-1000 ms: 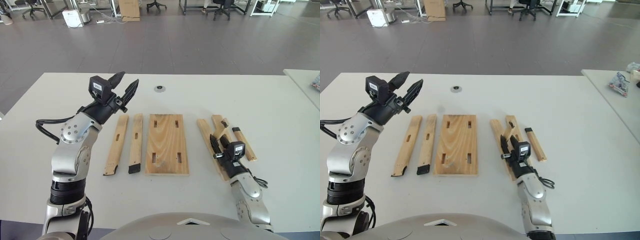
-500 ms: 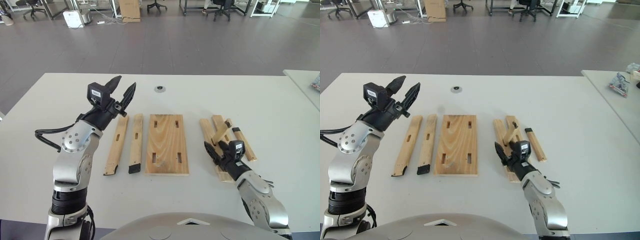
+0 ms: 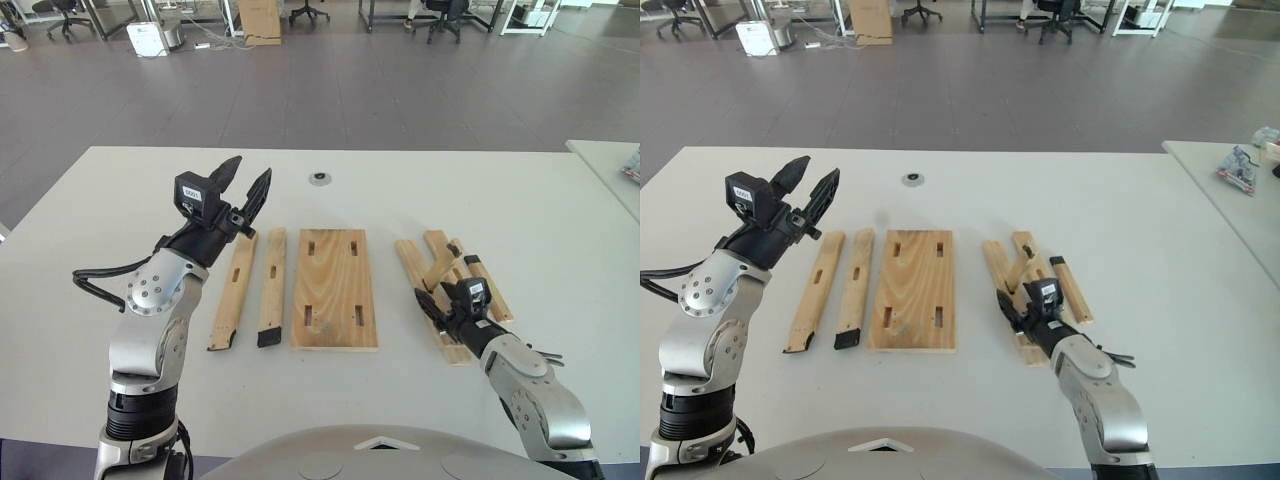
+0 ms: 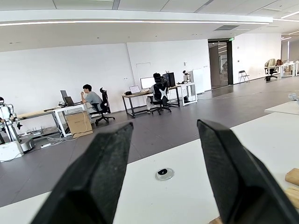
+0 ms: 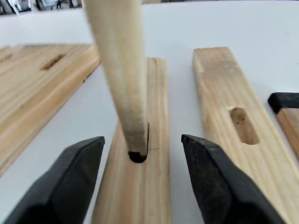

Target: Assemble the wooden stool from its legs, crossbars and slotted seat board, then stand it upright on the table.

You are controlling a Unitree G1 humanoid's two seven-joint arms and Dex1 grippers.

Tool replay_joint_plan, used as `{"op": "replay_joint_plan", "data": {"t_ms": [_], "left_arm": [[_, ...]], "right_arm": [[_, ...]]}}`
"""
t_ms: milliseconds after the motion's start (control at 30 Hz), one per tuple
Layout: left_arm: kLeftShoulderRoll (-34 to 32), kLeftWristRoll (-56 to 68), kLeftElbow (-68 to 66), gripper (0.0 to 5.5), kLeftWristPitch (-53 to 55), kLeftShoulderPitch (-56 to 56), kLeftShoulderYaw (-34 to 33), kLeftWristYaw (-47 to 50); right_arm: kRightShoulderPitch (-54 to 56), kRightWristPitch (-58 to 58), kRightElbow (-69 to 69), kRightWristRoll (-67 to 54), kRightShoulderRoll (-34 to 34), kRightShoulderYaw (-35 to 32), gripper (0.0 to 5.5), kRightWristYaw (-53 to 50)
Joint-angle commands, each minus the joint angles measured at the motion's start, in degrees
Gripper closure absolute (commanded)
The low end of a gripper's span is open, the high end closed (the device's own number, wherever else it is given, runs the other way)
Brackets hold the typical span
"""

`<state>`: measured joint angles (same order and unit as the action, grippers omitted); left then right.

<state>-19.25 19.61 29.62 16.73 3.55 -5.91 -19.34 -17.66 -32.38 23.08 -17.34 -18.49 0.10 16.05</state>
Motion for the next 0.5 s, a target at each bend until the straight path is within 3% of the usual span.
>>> {"op": "replay_joint_plan", "data": {"t_ms": [33, 233, 367, 500], "left_arm": [[0.51, -1.00, 1.02, 2.96, -0.03, -0.51, 0.68, 0.86], [0.72, -1.42, 1.15, 2.96, 0.01, -1.34, 0.78, 0.94], [0.80, -0.21, 0.22, 2.96, 3.00, -1.31, 0.25, 1.12], [-0.53, 6.73, -4.91, 2.96, 8.61, 3.89, -3.29, -1.94]], "right_arm": [[0.38, -7.86, -0.31, -1.28, -0.42, -1.15, 2.40, -0.96], [3.01, -21.86, -0.58, -2.65, -0.39, -4.11, 3.40, -5.13], [3.95, -21.86, 0.08, -2.28, -1.08, -2.65, 3.41, -4.23], [15.00, -16.40, 0.84, -11.24, 3.27, -8.36, 3.41, 0.22]]}}
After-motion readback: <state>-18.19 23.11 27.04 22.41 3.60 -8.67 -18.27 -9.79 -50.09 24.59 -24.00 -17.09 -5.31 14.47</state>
